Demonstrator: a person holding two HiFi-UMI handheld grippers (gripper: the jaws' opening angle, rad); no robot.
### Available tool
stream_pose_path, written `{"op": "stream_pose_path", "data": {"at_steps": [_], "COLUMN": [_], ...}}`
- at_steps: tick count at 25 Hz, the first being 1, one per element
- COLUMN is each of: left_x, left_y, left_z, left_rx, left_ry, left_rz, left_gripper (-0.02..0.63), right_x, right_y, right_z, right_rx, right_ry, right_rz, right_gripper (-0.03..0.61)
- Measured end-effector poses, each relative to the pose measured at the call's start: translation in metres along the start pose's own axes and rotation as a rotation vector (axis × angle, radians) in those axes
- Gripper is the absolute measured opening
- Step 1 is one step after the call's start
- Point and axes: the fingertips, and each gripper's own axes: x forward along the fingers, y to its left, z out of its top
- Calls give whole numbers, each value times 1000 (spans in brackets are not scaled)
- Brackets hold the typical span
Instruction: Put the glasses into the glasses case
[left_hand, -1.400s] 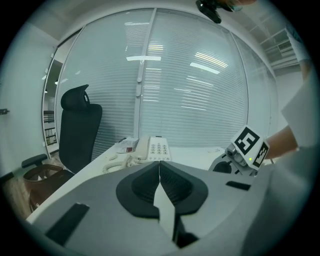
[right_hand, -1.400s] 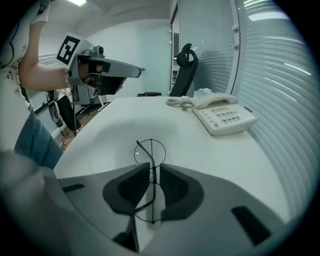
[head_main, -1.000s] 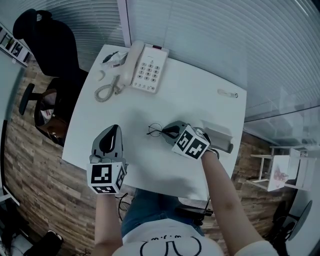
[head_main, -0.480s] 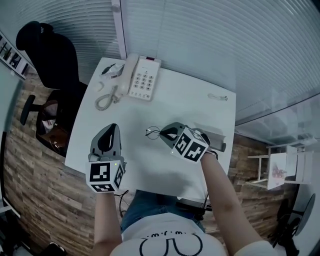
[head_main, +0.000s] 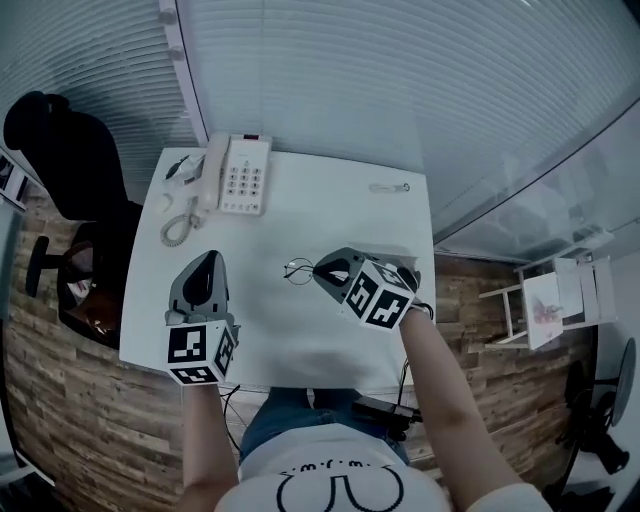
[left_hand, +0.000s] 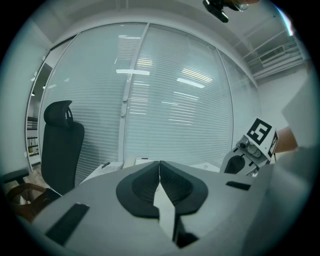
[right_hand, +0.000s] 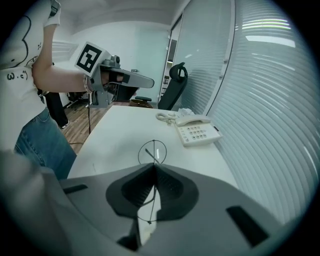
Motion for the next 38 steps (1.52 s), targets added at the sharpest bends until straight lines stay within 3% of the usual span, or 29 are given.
{"op": "stream_pose_path", "data": {"at_steps": [9,21,38], "left_x": [8,24,35], "left_y": [-58,-131,-134], "left_z": [6,2,-43], "left_rx": [12,22,48], "left_ry": [-15,-5,129], "left_rz": [-7,61,139], "left_gripper": [17,17,17], "right_x": [-54,-103,-44], "right_y": [-5,-31,-43], "right_z": [-62,-153,-209], "right_rx": [17,-4,-74], "right_ry": [13,17,36], "right_rz": [-30,-9,106], "right_gripper": [15,15,15]}}
